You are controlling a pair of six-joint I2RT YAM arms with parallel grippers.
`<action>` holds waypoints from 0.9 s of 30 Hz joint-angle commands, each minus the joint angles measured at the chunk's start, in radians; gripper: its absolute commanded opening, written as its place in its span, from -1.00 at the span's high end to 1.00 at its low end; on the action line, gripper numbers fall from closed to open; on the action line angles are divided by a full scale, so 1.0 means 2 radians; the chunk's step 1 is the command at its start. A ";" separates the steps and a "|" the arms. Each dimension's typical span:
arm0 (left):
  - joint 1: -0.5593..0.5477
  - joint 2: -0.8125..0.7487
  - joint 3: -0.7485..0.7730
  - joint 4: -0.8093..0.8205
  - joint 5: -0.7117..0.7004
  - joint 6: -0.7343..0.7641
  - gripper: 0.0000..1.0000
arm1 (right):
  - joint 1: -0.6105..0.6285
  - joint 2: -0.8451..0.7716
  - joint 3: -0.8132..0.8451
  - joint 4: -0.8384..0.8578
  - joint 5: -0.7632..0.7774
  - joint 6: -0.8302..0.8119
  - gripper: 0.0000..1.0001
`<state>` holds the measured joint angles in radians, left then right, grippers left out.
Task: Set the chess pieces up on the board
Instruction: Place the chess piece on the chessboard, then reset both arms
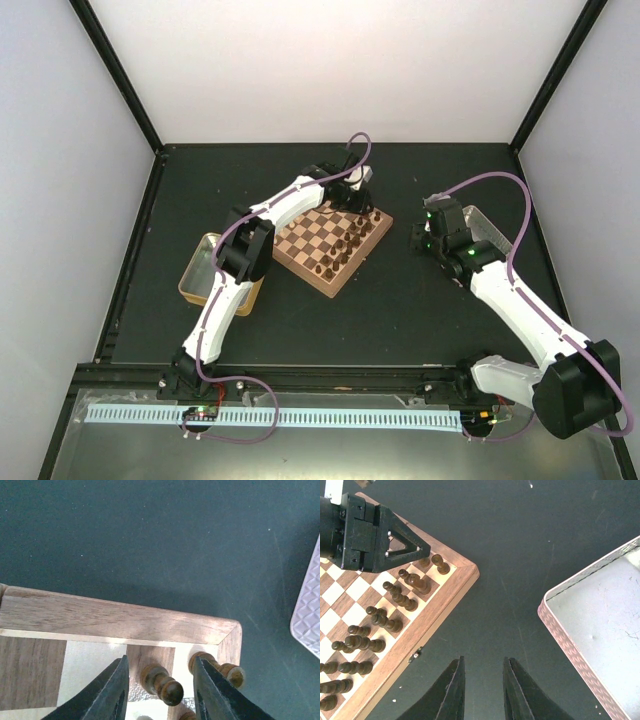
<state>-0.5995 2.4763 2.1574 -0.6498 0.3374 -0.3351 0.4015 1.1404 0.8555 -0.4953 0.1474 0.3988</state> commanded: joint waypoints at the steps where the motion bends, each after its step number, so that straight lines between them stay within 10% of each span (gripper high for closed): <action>1: 0.004 -0.027 0.025 0.022 0.017 -0.012 0.19 | -0.003 -0.003 0.005 0.004 0.001 -0.005 0.55; 18: 0.054 -0.275 -0.066 -0.045 -0.033 0.020 -0.27 | -0.003 0.015 0.053 -0.005 -0.006 0.037 0.43; 23: 0.057 -0.398 -0.190 -0.068 -0.096 0.020 -0.94 | -0.003 0.041 0.116 -0.043 -0.067 0.065 0.32; 27: 0.058 -0.516 -0.324 -0.019 -0.122 0.024 -0.98 | -0.003 0.055 0.143 -0.065 -0.087 0.086 0.18</action>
<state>-0.4831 1.6024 1.7000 -0.7109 0.1852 -0.3035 0.3985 1.2354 1.0943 -0.5694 0.0456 0.5133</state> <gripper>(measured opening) 0.986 0.372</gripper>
